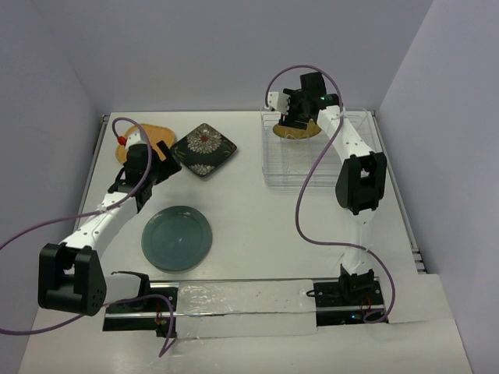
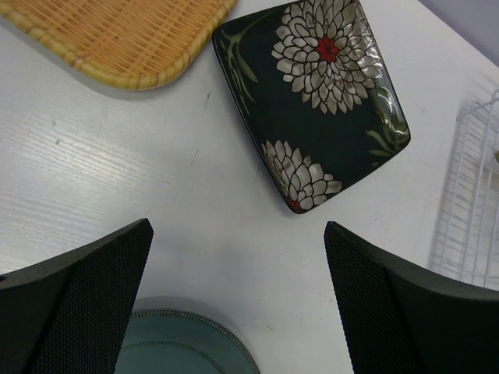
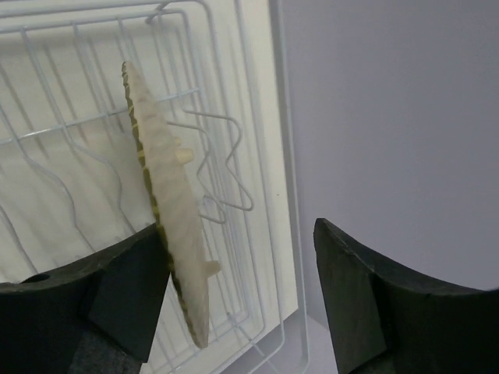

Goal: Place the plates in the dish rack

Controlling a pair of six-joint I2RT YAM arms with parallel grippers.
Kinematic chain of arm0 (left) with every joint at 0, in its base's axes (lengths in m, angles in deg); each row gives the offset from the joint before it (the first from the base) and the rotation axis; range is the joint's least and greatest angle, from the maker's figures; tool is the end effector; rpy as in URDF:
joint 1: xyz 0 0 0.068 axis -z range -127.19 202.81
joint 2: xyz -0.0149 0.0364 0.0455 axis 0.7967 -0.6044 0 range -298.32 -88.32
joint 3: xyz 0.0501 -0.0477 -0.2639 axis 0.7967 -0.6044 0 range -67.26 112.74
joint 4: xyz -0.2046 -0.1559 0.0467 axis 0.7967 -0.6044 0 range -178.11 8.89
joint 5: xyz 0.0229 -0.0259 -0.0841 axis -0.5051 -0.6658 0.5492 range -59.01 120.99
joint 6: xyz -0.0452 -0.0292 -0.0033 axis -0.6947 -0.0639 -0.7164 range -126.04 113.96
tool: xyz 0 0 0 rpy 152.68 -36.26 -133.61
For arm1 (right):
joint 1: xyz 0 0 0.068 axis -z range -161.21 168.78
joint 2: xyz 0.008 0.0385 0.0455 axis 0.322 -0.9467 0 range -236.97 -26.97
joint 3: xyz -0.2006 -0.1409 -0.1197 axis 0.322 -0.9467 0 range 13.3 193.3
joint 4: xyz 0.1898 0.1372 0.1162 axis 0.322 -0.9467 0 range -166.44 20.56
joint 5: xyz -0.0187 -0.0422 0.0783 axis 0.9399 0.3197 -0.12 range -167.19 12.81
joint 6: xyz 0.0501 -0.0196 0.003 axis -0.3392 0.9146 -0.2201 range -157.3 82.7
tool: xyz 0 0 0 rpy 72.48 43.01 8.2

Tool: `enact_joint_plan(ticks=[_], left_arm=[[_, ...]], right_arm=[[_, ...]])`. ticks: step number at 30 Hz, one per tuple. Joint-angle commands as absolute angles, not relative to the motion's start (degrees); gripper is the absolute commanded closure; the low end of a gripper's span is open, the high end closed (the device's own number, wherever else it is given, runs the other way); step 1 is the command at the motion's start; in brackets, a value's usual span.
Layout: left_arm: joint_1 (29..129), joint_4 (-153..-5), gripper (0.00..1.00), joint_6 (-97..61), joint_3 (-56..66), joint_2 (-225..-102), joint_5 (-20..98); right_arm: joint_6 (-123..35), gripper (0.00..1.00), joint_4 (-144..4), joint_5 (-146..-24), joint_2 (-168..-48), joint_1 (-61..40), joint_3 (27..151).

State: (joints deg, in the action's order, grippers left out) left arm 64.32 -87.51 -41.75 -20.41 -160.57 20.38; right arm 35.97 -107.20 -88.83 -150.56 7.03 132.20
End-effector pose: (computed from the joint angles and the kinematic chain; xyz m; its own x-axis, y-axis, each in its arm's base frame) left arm 0.2749 -0.0492 0.2566 -0.4443 -0.4950 -0.7467 -0.2667 0.8688 -0.4172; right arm 0.4836 0.1079 0.2997 0.1404 -0.9289 -0.3428 -0.7323 0.1356 -0.6674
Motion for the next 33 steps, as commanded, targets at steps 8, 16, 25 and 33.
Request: enact_joint_plan(ticks=[8,16,25,33], left_arm=[[64.06,-91.24,0.01,-46.82,-24.16,-151.48,19.02],[64.06,-93.18,0.01,-47.38,-25.42,-147.63,18.22],[63.75,-104.22,0.01,-58.87,-26.23,-147.03,10.17],[59.09,-112.74,0.01,-70.78,-31.64,-142.83,7.26]], right_arm=[[25.19,0.11,-94.79,-90.06,-140.69,7.18,132.71],[23.42,0.11,-92.34,-87.50,-143.67,7.27,133.19],[-4.19,0.03,-87.75,-91.64,-134.54,1.18,130.52],[-41.14,0.00,-87.24,-99.06,-133.57,-6.78,125.46]])
